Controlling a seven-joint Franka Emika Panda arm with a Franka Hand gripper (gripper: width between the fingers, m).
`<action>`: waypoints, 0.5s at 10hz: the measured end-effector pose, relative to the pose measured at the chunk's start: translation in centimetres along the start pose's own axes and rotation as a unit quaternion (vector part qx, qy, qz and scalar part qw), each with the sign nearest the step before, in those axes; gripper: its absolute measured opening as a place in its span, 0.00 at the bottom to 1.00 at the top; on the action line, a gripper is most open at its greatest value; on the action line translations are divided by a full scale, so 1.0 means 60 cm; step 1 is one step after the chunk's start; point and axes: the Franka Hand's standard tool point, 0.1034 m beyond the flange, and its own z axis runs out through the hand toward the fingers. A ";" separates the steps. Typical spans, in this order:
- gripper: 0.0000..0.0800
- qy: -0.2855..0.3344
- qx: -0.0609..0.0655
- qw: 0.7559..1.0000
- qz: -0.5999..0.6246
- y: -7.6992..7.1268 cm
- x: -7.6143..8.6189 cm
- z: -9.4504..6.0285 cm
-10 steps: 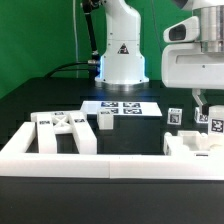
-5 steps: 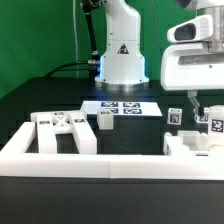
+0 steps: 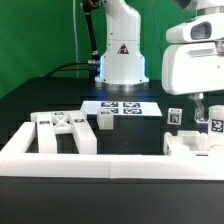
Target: Assemble chair
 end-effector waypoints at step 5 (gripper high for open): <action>0.81 -0.001 -0.009 0.989 -0.149 0.010 0.001 -0.001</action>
Offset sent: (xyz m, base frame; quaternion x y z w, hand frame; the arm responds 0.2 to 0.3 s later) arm -0.0008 -0.0044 0.0031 -0.0059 -0.0006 -0.2047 0.9788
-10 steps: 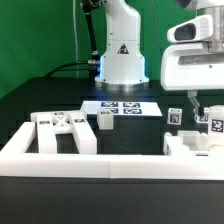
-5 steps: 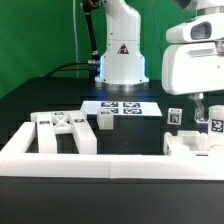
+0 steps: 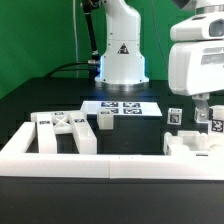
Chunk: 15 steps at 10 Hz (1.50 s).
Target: Assemble chair
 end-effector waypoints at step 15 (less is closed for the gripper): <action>0.36 0.006 0.015 0.835 0.549 0.008 0.004 0.004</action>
Offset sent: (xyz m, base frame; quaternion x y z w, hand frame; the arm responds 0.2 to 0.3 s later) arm 0.0000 0.0000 0.0000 0.0000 0.0000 0.0650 0.9979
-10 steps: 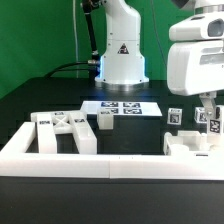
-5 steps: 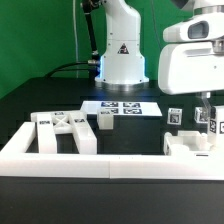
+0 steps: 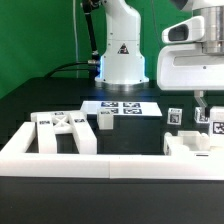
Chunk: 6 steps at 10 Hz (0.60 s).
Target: Assemble chair
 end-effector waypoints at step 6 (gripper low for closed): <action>0.60 -0.003 -0.003 1.000 0.001 -0.006 -0.007 0.000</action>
Offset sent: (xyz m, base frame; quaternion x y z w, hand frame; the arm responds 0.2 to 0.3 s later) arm 0.0000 0.0000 0.0000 0.0000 0.0000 0.0000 1.0000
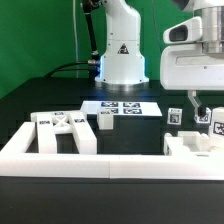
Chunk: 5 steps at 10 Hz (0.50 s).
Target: Assemble chair
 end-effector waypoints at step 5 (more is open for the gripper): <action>0.81 0.000 -0.004 0.965 -0.261 -0.006 -0.007 0.001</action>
Offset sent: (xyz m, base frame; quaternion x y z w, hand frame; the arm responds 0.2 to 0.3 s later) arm -0.0011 0.0079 0.0037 -0.0048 0.0023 -0.2253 0.9743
